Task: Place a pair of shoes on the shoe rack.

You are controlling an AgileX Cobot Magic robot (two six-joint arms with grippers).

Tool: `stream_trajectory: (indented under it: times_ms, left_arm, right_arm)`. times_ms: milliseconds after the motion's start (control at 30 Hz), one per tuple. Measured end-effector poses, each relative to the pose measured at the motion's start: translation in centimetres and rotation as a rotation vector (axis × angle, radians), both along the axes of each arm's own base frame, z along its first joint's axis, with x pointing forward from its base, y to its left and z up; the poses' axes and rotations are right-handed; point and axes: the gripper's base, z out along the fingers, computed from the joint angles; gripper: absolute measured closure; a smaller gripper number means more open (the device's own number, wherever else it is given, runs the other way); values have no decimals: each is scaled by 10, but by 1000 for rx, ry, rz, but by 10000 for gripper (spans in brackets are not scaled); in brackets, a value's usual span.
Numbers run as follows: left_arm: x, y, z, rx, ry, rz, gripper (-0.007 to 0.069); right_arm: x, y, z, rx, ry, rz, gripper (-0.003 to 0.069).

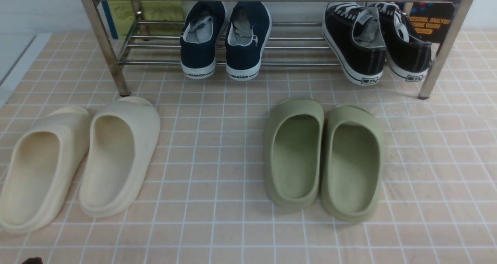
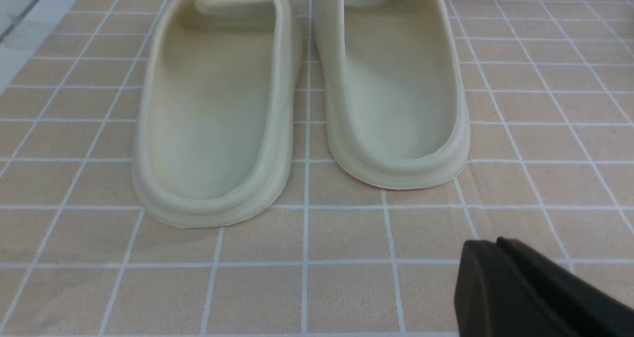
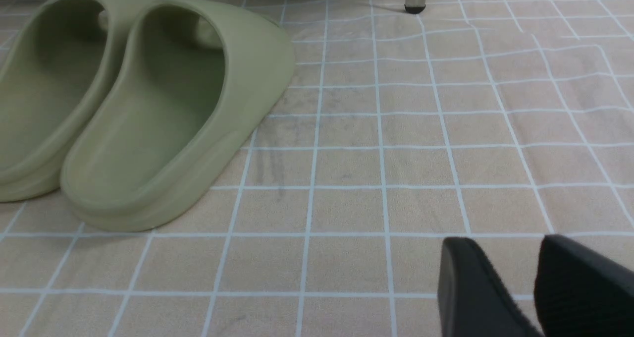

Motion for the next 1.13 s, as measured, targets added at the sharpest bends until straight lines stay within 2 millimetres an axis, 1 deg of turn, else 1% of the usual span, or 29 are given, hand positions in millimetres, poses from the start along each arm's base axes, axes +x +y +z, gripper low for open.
stream_trajectory:
  times_ms: [567,1133]
  left_arm:
    - [0,0,0,0,0,0,559]
    - [0,0,0,0,0,0,559]
  right_arm:
    - [0,0,0,0,0,0,412]
    - [0,0,0,0,0,0,412]
